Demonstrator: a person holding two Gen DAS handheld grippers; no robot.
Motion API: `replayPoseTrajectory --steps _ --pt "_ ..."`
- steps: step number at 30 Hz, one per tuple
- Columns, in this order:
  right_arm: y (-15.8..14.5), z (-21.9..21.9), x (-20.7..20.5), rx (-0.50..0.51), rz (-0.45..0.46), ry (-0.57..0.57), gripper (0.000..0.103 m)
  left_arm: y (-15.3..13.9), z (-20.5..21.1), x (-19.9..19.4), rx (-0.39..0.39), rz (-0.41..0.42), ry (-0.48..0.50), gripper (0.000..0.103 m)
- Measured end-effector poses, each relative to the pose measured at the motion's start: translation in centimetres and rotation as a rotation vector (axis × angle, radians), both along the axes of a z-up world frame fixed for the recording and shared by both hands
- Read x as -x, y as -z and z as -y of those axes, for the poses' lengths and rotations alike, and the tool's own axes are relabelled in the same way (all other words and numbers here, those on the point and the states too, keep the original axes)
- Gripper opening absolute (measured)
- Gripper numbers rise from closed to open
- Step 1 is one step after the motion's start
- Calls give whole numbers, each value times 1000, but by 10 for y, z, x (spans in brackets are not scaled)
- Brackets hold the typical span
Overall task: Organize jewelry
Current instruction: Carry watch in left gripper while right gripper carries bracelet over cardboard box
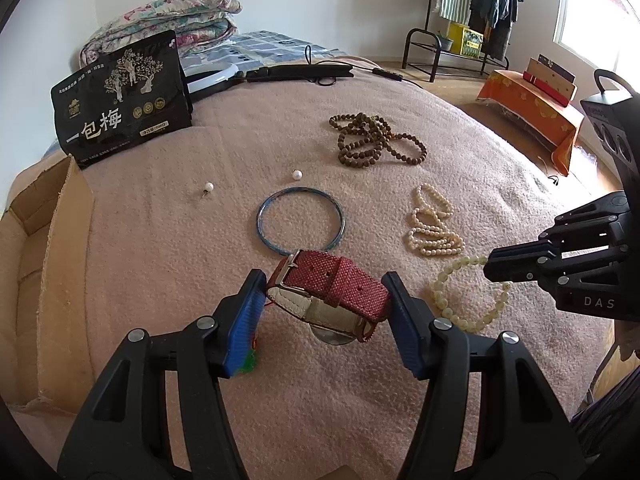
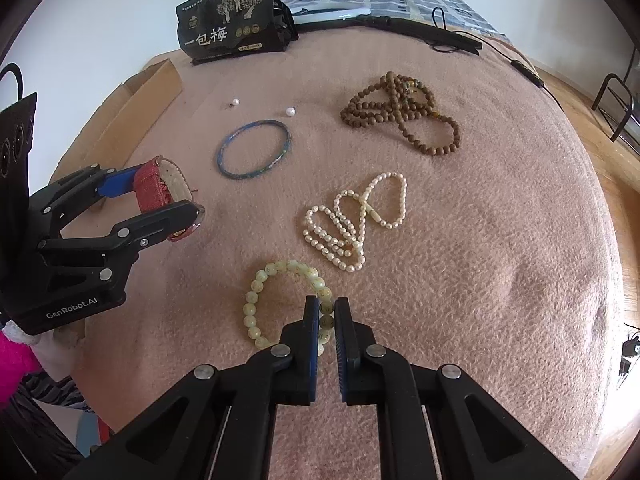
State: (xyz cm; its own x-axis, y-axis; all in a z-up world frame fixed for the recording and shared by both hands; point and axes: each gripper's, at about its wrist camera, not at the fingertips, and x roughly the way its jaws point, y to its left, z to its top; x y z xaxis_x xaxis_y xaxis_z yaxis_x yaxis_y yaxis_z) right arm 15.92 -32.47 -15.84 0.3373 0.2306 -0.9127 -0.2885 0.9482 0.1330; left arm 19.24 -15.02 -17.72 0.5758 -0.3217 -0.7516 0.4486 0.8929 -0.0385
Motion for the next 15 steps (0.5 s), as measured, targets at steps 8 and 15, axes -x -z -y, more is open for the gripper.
replayPoseTrajectory --steps 8,15 --pt "-27 1 10 -18 72 5 5 -22 -11 7 23 21 -20 61" --pt "-52 -7 18 -9 141 -4 5 -46 -30 13 22 59 -39 61"
